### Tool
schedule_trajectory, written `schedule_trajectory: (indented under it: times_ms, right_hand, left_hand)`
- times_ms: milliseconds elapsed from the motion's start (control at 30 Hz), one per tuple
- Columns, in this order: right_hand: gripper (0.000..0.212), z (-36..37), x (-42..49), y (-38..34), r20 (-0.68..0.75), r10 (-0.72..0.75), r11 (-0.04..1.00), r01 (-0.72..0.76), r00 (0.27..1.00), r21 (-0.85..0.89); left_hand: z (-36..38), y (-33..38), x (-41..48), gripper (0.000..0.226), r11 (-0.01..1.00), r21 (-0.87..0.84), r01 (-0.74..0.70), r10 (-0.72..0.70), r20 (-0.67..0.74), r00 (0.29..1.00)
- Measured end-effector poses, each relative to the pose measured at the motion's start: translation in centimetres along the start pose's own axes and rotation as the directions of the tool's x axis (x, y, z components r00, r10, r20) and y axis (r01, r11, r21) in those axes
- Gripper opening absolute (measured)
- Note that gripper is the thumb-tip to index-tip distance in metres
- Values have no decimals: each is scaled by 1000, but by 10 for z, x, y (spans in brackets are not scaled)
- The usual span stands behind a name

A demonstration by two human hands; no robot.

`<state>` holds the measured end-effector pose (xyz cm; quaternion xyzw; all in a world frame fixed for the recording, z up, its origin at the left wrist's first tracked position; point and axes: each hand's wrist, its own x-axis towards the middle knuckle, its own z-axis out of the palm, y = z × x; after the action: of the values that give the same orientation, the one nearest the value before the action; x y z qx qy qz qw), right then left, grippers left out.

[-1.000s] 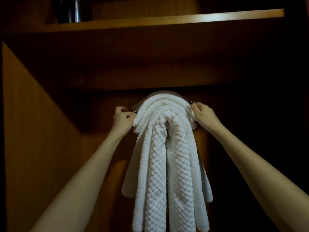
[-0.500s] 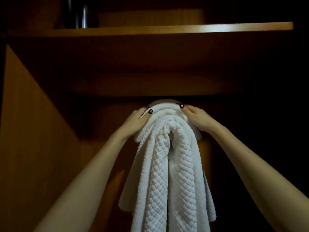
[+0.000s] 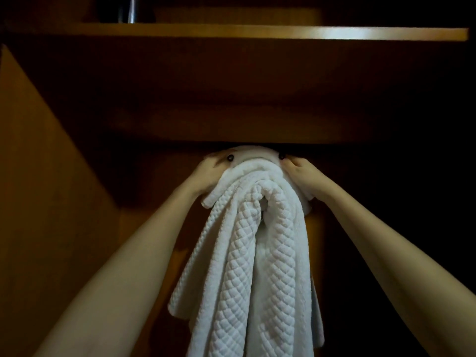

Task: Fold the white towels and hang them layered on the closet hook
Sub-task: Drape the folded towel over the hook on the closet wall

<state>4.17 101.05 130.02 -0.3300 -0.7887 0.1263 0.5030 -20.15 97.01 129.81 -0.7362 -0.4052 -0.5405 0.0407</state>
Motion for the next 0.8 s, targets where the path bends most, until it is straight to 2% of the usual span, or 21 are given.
schedule_trajectory:
  times_ms: [100, 167, 233, 400, 500, 600, 667, 700, 800]
  right_hand:
    - [39, 0, 0, 5, -17, -2, 998, 1, 1000, -55]
    - [35, 2, -3, 6, -23, -12, 997, 10, 1000, -71]
    - [40, 5, -6, 8, -18, -19, 998, 17, 1000, -67]
    - [33, 18, -24, 14, -48, -4, 998, 7, 999, 55]
    - [31, 15, -31, 11, -12, 33, 995, -31, 999, 96]
    - [33, 4, -36, -1, 19, 92, 993, -93, 996, 68]
    - [34, -5, -45, -11, 5, 129, 991, -129, 992, 41]
    - [42, -9, -51, -14, -10, 132, 991, -132, 991, 28]
    - [52, -17, -76, -25, -59, 93, 995, -94, 994, -15]
  left_hand:
    - [6, -5, -14, 19, 992, -97, 80, -83, -22, 996]
    - [11, -12, -29, 26, 979, -143, 143, -148, -28, 989]
    - [16, -18, -39, 36, 971, -167, 173, -179, -24, 984]
    - [28, -15, -46, 48, 923, -342, 175, -186, 0, 983]
    - [25, -5, -47, 39, 921, -327, 213, -217, 24, 976]
    - [6, 16, -47, 27, 935, -234, 267, -253, 89, 963]
    - [-5, 30, -50, 27, 958, -160, 237, -227, 76, 971]
    - [-8, 35, -53, 30, 968, -141, 206, -201, 49, 978]
    - [-13, 55, -66, 38, 979, -156, 133, -140, -29, 990]
